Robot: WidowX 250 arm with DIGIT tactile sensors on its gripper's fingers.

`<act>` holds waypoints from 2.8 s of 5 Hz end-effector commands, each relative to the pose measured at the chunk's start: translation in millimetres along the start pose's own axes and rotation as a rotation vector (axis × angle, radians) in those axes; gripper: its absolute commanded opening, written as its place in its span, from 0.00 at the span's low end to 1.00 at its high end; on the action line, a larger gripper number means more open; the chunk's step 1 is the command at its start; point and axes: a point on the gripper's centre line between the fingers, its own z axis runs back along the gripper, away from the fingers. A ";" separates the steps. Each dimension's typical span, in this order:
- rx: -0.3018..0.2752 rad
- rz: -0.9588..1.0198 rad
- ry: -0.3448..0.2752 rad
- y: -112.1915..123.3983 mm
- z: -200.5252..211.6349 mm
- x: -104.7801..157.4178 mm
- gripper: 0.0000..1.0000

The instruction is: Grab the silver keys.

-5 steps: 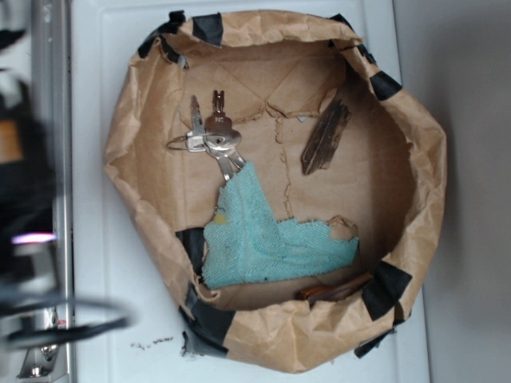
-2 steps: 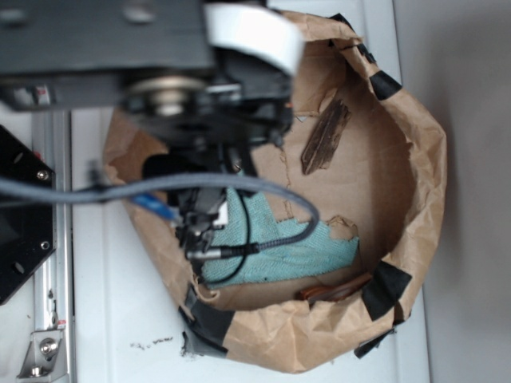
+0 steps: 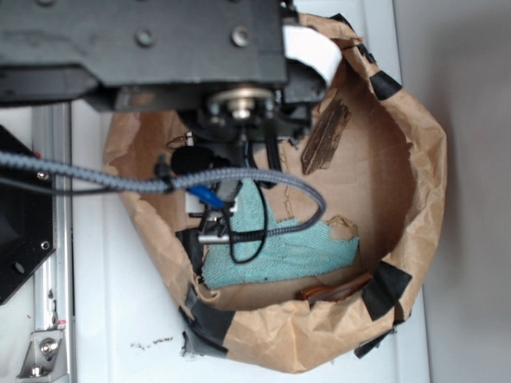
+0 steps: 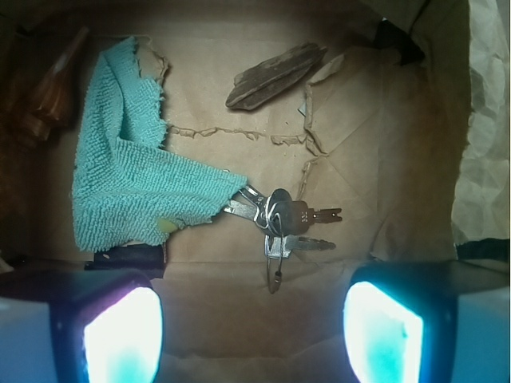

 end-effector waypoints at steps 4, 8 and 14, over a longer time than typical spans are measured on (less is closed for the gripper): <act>-0.001 -0.117 0.061 -6.4 -47.9 20.0 1.00; 0.007 -0.236 0.122 20.7 -68.3 -16.5 1.00; -0.161 -0.122 0.099 6.1 -82.2 -7.9 1.00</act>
